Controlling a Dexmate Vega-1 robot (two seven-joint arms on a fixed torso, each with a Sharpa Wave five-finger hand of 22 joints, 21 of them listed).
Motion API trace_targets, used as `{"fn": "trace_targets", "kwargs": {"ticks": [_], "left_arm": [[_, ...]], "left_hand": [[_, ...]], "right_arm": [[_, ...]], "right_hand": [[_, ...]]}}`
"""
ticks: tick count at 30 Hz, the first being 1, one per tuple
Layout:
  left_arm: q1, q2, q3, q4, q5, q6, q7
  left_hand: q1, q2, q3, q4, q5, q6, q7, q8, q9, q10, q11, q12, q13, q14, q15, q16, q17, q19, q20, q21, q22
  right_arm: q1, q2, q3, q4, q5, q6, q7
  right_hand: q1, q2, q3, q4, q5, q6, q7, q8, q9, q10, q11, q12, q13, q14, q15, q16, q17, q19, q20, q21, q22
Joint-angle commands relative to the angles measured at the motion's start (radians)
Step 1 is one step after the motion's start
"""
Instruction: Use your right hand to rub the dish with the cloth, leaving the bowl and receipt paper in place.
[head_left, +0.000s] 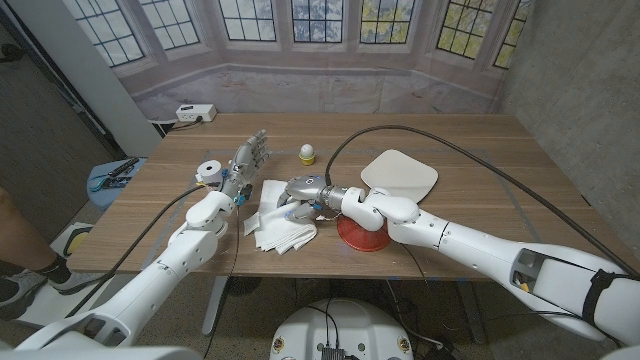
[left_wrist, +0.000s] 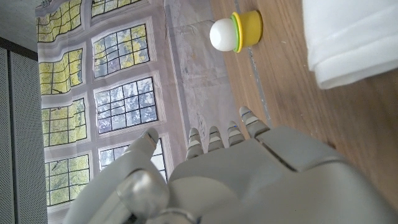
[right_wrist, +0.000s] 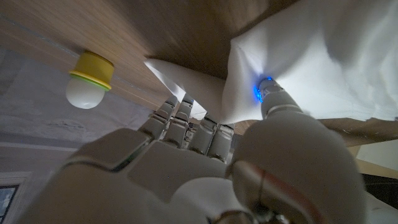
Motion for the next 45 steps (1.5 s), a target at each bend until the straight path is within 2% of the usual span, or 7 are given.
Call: {"fn": "trace_targets", "kwargs": {"ticks": [1,16,27,35,45], "left_arm": [[-0.003,-0.005,0.009,-0.004,0.003,0.009,0.003],[-0.019,-0.014,0.015,0.010,0.008,0.009,-0.001],[-0.018,-0.013,0.015,0.012,0.010,0.011,0.004],[-0.025,-0.019,0.017,0.018,0.011,0.010,0.005],[-0.013,-0.018,0.016,0.003,0.016,0.011,0.022]], "left_hand": [[0.002,-0.007,0.003,-0.007,0.001,0.008,-0.001,0.003,0.005,0.008,0.002,0.000,0.003,0.009,0.005,-0.002,0.002,0.009,0.004,-0.002,0.005],[0.002,-0.006,0.005,-0.010,0.000,0.013,0.001,0.004,0.005,0.012,0.000,0.000,0.003,0.010,0.006,-0.002,0.002,0.012,0.005,-0.002,0.005],[0.001,-0.006,0.006,-0.012,0.000,0.016,0.001,0.004,0.005,0.015,0.001,0.001,0.003,0.014,0.006,-0.001,0.002,0.013,0.005,-0.002,0.005],[0.001,-0.005,0.008,-0.013,0.000,0.017,0.000,0.004,0.005,0.016,0.002,0.001,0.003,0.015,0.006,-0.001,0.002,0.013,0.005,-0.002,0.005],[0.000,-0.005,0.009,-0.015,0.000,0.018,0.000,0.003,0.005,0.019,0.002,0.002,0.003,0.014,0.006,-0.002,0.002,0.014,0.006,-0.002,0.005]], "right_arm": [[-0.024,-0.012,0.016,0.003,-0.011,-0.001,-0.095],[-0.032,-0.025,0.041,-0.012,0.004,0.024,-0.143],[-0.036,-0.035,0.060,-0.035,0.013,0.043,-0.162],[-0.041,-0.044,0.081,-0.065,0.023,0.054,-0.163],[-0.052,-0.034,0.090,-0.033,0.042,0.071,-0.194]], "right_hand": [[0.011,-0.005,0.017,0.000,0.012,0.058,-0.005,0.010,0.004,0.061,-0.004,0.013,0.001,0.037,-0.123,0.003,0.002,0.022,-0.006,-0.002,0.003],[0.012,-0.014,0.061,0.003,0.017,0.201,-0.013,0.020,0.001,0.190,-0.004,0.014,-0.010,0.124,-0.161,0.000,0.005,0.057,-0.019,-0.008,0.002],[0.017,-0.011,0.085,0.003,0.016,0.252,-0.012,0.017,0.000,0.242,-0.004,0.009,-0.014,0.164,-0.165,0.002,0.008,0.071,-0.027,-0.008,0.002],[0.021,-0.002,0.082,0.004,0.011,0.264,-0.013,0.014,0.000,0.253,-0.004,0.004,-0.014,0.170,-0.168,0.007,0.015,0.076,-0.029,-0.009,0.002],[0.033,0.012,0.072,0.004,-0.001,0.286,-0.012,0.006,0.000,0.276,-0.003,-0.003,-0.015,0.182,-0.170,0.019,0.025,0.083,-0.034,-0.010,0.002]]}}
